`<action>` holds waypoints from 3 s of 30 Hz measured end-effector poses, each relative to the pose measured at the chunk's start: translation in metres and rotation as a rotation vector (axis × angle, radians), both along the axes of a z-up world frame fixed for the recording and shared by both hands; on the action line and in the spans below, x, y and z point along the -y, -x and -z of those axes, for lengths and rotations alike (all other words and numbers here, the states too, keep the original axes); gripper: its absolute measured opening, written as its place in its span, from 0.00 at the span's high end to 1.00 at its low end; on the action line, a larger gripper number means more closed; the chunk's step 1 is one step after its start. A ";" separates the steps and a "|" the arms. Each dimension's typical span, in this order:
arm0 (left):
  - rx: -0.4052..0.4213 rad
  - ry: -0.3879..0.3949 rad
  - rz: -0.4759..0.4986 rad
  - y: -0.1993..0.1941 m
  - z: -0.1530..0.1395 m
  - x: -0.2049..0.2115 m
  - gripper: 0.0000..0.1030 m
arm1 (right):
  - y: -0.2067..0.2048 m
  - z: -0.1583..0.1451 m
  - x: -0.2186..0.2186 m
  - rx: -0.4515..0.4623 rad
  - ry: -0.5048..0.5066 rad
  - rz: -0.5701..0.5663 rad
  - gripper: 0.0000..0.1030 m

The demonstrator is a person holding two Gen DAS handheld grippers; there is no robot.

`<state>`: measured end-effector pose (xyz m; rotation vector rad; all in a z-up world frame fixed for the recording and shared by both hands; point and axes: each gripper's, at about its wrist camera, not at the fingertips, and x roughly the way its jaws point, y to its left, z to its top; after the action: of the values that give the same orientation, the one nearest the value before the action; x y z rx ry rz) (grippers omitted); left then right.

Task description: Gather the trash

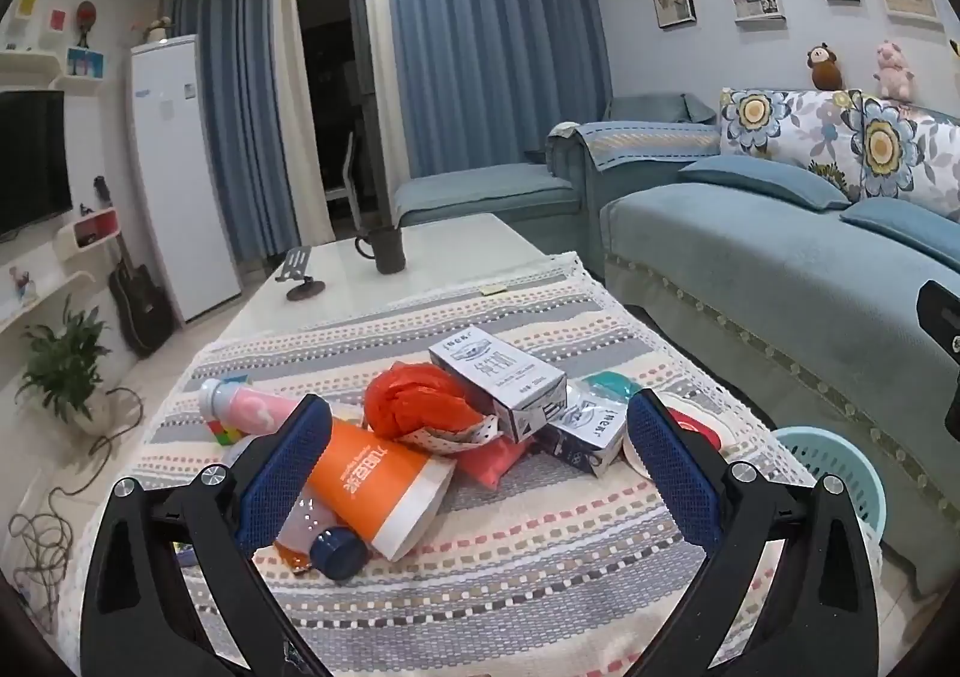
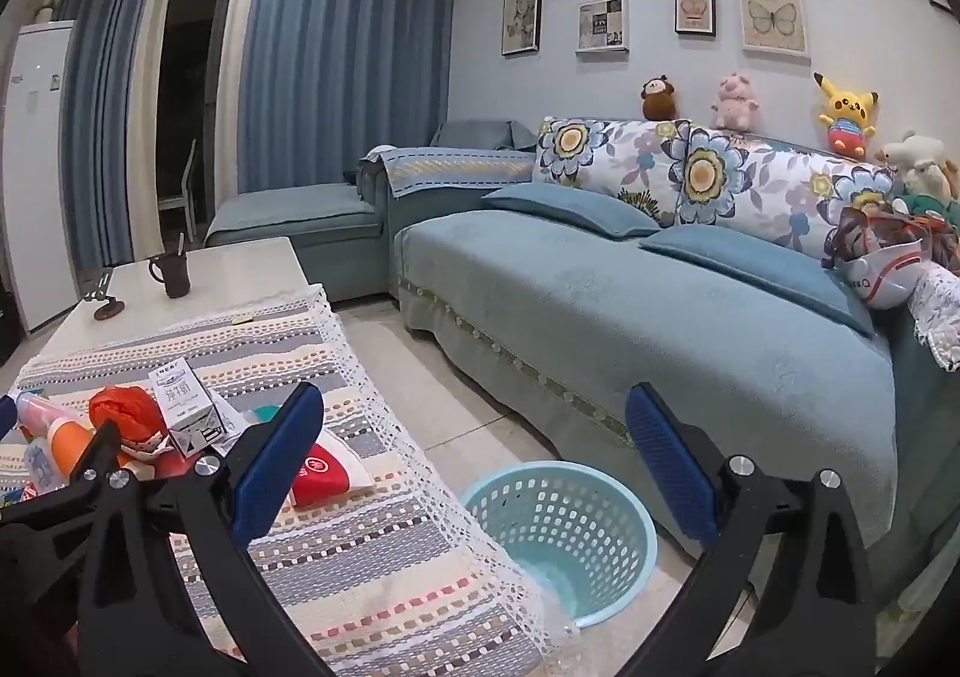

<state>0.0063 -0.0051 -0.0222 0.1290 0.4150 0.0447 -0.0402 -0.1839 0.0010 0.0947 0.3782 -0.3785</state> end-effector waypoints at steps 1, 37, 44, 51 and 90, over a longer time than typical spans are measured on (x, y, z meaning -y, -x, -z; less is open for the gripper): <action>-0.001 0.000 0.001 0.000 0.000 0.000 0.07 | -0.002 0.003 -0.002 -0.003 0.001 -0.001 0.07; -0.013 0.016 0.002 -0.002 0.004 -0.004 0.07 | -0.006 0.011 0.000 -0.016 -0.003 -0.006 0.07; -0.019 0.015 0.014 -0.001 0.003 -0.003 0.07 | -0.006 0.011 -0.002 -0.016 0.008 -0.005 0.07; -0.022 0.015 0.017 -0.002 0.003 -0.002 0.07 | -0.007 0.011 0.000 -0.023 -0.004 -0.003 0.07; -0.090 0.072 0.080 -0.012 0.007 -0.007 0.07 | -0.025 0.020 -0.011 -0.104 -0.065 -0.086 0.45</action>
<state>0.0184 0.0024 -0.0294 0.0764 0.5007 -0.0547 -0.0156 -0.1732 -0.0193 0.1220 0.4953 -0.2868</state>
